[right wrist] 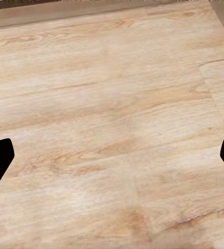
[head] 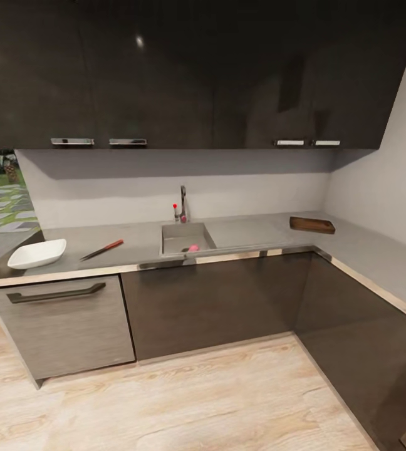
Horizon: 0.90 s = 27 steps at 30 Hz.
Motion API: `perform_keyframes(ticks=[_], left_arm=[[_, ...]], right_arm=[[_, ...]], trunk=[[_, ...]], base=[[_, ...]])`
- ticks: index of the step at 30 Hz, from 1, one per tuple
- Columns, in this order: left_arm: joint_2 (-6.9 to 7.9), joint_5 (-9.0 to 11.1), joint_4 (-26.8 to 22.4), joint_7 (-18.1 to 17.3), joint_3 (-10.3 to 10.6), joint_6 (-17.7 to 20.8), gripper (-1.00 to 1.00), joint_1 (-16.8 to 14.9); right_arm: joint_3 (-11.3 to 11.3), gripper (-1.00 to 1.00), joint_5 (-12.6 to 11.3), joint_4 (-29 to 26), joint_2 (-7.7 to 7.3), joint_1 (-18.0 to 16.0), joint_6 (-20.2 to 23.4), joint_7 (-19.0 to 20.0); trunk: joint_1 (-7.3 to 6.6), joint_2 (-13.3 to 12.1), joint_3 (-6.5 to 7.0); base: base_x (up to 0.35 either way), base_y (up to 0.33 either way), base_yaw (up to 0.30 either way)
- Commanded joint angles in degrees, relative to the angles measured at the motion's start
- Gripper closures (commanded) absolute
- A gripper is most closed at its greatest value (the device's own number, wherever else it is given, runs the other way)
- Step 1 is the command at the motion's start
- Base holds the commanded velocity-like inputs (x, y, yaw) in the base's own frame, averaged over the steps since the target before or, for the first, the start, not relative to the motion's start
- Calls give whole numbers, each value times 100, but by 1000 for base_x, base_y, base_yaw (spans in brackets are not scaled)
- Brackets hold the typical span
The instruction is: In the kitchen, take the Vidalia onion out of the sink, dice it on the chopping board with the paring knife, put the diced onion into the bowl on the countertop, then place both the paring knife and the chopping board into the sink.
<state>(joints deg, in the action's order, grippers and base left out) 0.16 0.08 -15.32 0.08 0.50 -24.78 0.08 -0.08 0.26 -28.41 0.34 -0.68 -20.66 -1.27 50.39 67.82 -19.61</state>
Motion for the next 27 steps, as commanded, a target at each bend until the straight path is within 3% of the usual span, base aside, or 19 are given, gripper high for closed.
perform_keyframes(ticks=[1,27], left_arm=[[1,1,-6,1,6,-9,-100,1],[1,1,-6,1,4,-9,-100,1]], right_arm=[[0,-100,2,3,2,-3,-17,-13],[0,-100,4,6,2,-3,-17,-13]], trunk=[[-22,-38,13],[-593,-1081,480]], base=[[0,0,0],[0,0,0]])
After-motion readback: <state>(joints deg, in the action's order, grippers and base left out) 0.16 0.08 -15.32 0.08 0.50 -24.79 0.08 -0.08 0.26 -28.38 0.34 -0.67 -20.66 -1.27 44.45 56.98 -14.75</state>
